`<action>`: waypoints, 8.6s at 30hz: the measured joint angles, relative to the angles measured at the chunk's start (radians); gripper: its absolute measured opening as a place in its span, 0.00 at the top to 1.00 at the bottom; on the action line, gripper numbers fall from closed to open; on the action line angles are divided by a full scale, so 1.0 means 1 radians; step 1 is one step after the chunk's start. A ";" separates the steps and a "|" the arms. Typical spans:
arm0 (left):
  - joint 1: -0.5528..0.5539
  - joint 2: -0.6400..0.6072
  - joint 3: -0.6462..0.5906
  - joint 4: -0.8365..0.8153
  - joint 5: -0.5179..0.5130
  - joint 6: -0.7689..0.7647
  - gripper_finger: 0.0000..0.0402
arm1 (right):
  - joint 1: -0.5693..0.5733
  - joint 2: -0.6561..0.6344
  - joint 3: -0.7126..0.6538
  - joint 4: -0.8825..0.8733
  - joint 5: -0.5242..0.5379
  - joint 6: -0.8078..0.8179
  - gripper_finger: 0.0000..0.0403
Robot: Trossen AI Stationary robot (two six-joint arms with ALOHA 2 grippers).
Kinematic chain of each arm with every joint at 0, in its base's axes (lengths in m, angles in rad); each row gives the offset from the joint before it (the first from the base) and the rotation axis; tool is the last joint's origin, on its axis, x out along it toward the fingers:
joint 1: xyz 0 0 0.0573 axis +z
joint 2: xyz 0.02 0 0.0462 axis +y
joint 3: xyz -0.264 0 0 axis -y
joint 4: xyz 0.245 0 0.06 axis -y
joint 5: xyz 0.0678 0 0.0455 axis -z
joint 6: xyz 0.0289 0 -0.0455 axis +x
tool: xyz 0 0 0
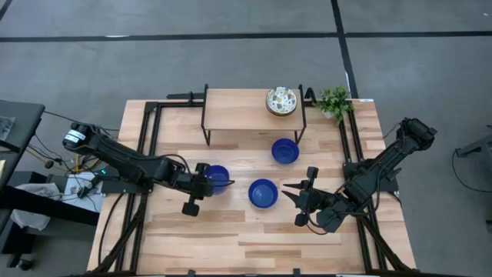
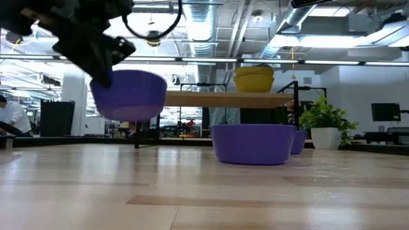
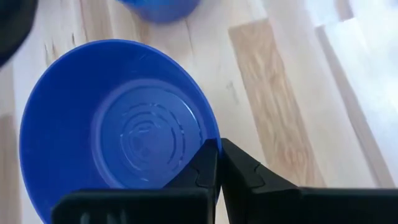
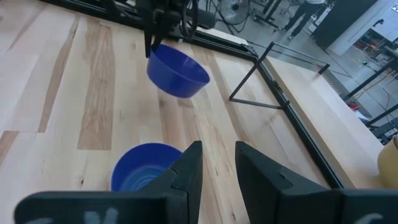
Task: Pick & Place Mini bowls
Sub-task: Put the top left blue bowl on the shelf, then stack the top blue bowl on top of the blue bowl on the shelf
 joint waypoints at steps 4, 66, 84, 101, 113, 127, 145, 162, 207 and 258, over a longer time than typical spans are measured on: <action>0.000 0.000 0.028 0.000 -0.004 0.037 0.98 | 0.000 0.000 0.000 0.000 0.000 0.000 0.79; 0.870 0.236 0.524 -0.158 0.260 0.542 0.89 | -0.215 0.000 0.001 0.067 -0.078 -0.017 0.79; 0.788 0.163 0.523 -0.181 0.248 0.442 0.65 | -0.214 0.000 0.001 0.067 -0.080 0.008 0.79; 0.373 -0.164 0.053 0.163 0.290 0.030 0.67 | -0.216 0.000 0.000 0.066 -0.123 0.068 0.79; 0.187 -0.208 -0.265 0.612 0.197 0.001 0.67 | -0.254 0.001 -0.040 0.024 -0.457 0.053 0.79; 0.188 -0.141 -0.278 0.619 0.194 0.000 0.67 | -0.367 0.046 -0.175 0.183 -0.633 0.062 0.77; 0.188 -0.082 -0.277 0.702 0.195 0.005 0.67 | -0.567 0.147 -0.178 -0.023 -0.519 -0.001 0.79; 0.188 -0.082 -0.277 0.701 0.195 0.005 0.67 | -0.635 0.277 -0.177 -0.033 -0.523 0.000 0.80; 0.148 -0.168 -0.277 0.612 0.016 0.085 0.67 | -0.304 0.230 0.122 0.073 -0.707 -0.209 1.00; 0.129 -0.106 -0.277 0.713 0.052 0.098 0.67 | -0.379 0.377 0.207 -0.078 -0.915 -0.152 1.00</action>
